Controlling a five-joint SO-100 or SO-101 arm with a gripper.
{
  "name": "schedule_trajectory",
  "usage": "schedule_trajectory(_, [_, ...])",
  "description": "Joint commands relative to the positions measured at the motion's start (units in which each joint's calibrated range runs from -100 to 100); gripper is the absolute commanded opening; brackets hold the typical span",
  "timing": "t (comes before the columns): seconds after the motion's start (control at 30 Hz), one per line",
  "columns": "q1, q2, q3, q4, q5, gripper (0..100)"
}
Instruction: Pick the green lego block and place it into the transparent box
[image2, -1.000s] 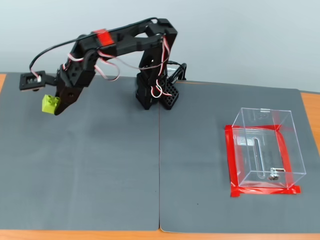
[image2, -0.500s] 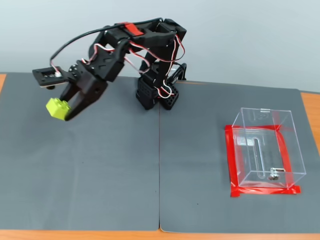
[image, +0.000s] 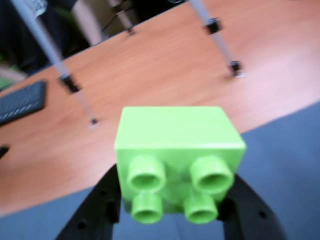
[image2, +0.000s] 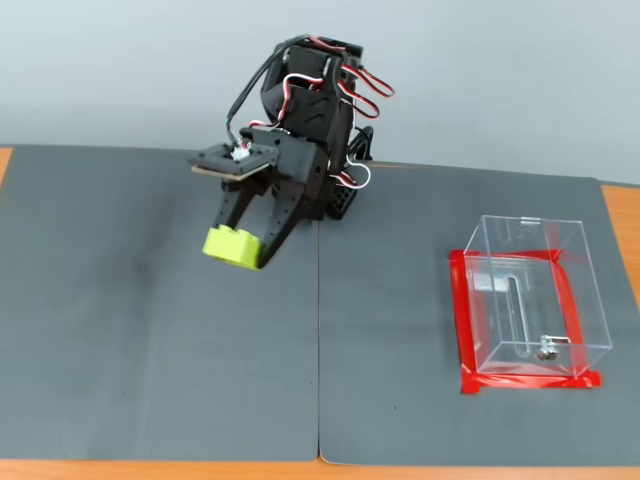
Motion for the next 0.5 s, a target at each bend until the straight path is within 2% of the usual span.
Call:
schedule_trajectory(0.0, [-10.14,-1.51,-3.34,0.05,-0.11,7])
schedule_trajectory(0.2, [-19.46,-1.42,-3.34,0.05,-0.27,7])
schedule_trajectory(0.3, [-27.22,-1.25,-3.34,0.05,-0.27,7])
schedule_trajectory(0.47, [-31.92,-1.08,-3.34,0.05,-0.27,7])
